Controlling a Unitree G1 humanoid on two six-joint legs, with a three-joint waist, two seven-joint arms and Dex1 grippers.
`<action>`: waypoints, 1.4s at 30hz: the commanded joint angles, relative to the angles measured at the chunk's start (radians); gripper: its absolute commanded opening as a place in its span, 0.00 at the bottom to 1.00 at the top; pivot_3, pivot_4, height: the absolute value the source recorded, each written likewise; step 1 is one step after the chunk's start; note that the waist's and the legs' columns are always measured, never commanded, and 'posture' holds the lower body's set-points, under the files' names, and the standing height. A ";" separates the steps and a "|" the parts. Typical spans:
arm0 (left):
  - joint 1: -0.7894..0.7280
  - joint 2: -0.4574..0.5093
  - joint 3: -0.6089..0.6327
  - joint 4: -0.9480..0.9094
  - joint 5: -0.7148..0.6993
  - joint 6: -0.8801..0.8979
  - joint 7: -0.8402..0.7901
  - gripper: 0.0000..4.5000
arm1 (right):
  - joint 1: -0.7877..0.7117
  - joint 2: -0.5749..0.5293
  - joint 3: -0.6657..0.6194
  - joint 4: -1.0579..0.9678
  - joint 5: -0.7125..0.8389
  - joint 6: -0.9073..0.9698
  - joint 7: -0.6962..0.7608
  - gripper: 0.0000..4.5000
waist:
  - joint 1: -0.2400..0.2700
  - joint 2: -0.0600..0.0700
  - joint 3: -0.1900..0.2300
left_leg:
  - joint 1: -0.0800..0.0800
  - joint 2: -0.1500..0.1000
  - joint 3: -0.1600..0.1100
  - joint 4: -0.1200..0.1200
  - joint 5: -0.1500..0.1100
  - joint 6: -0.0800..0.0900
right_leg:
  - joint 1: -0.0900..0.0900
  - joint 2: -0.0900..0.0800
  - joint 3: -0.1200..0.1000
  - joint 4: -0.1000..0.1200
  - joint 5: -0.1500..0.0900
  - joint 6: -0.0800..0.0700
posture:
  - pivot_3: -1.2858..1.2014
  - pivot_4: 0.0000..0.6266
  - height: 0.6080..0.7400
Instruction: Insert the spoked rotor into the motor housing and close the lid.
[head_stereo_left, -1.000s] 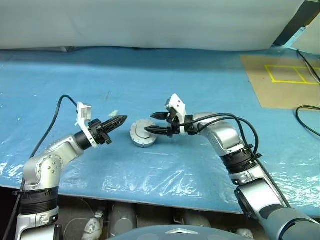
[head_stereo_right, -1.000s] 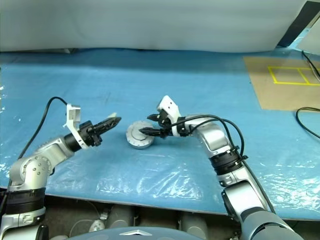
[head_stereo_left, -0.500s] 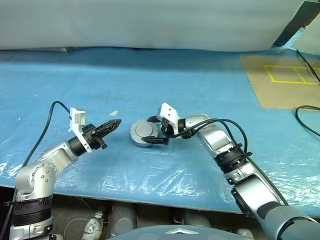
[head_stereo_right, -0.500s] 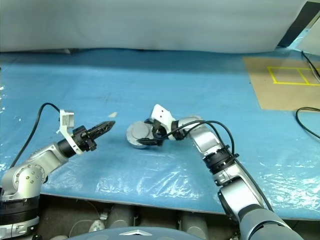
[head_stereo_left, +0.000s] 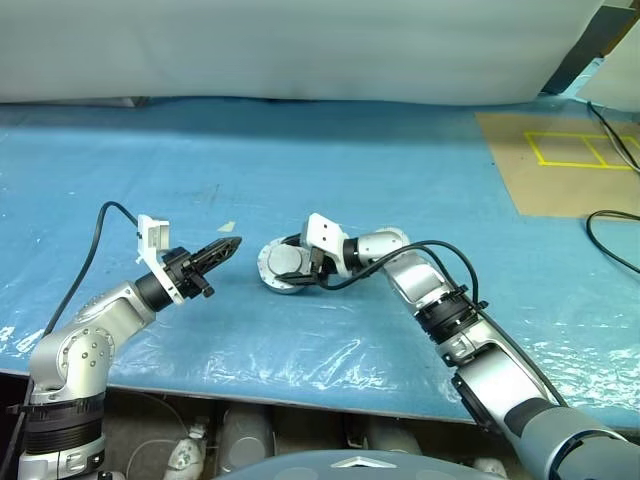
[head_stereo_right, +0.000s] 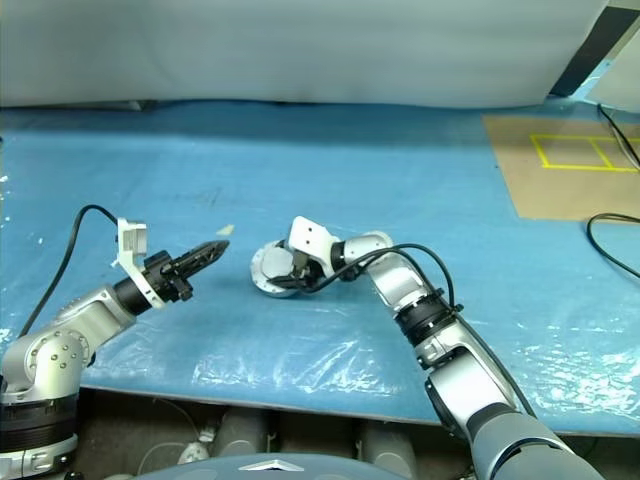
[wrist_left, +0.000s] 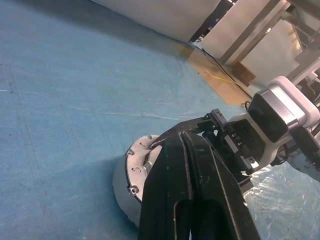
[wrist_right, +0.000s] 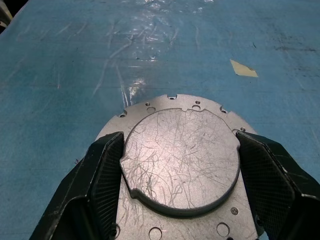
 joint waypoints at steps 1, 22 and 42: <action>-0.003 0.002 -0.002 -0.031 -0.008 -0.017 -0.002 0.00 | 0.010 0.003 0.007 0.032 -0.038 0.017 -0.021 0.70 | 0.000 0.000 0.000 | 0.001 0.000 0.000 0.000 0.000 0.000 | 0.001 0.000 0.000 0.000 0.000 0.000 | 0.52 0.24 1.00; -0.132 -0.006 -0.287 0.158 0.353 -0.212 -0.039 0.00 | 0.033 -0.022 -0.014 0.075 -0.048 0.086 -0.020 0.70 | 0.004 0.002 -0.001 | 0.005 -0.001 0.000 -0.002 -0.002 0.003 | 0.005 -0.001 0.001 -0.002 0.000 0.000 | 0.52 0.24 1.00; -0.161 -0.001 -0.273 0.209 0.363 -0.194 -0.089 0.00 | 0.042 -0.029 -0.049 0.037 -0.011 0.148 -0.022 0.70 | 0.006 0.004 -0.002 | 0.005 -0.001 0.000 -0.005 -0.002 0.003 | 0.004 -0.001 0.002 -0.004 0.000 0.000 | 0.52 0.24 1.00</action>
